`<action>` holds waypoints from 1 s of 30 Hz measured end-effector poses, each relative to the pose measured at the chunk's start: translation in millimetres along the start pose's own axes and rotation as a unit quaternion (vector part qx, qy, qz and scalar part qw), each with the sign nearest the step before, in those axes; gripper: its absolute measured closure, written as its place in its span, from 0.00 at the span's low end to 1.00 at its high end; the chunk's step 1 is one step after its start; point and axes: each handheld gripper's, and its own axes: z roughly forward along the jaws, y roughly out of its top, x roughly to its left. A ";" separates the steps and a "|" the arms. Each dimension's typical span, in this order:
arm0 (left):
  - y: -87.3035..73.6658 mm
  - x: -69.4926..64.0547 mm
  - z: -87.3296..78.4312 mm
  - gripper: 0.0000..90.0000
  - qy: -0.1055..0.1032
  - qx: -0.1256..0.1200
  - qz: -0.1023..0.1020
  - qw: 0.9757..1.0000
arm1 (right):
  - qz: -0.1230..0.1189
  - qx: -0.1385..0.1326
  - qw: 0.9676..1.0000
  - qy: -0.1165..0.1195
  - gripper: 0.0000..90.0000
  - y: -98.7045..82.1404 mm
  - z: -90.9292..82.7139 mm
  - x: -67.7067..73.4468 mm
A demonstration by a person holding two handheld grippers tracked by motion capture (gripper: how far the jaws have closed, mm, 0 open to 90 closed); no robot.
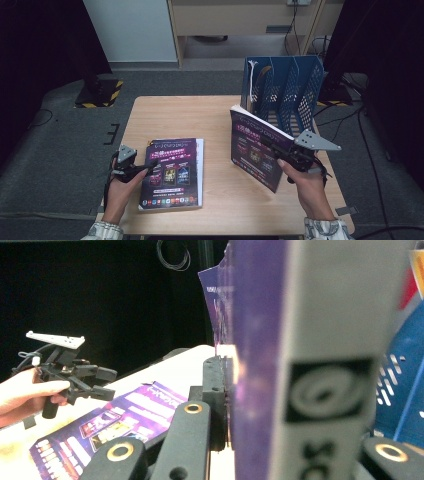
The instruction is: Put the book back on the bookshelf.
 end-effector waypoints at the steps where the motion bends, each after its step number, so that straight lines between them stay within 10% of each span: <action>1: 0.0 0.0 0.0 0.06 0.000 0.000 0.000 1.000 | 0.003 0.001 1.000 0.000 0.91 0.1 -1.9 -0.2; 30: 0.3 -1.1 1.4 0.07 -0.005 0.000 0.001 1.000 | 0.011 -0.009 1.000 -0.023 0.91 8.0 -39.9 -20.3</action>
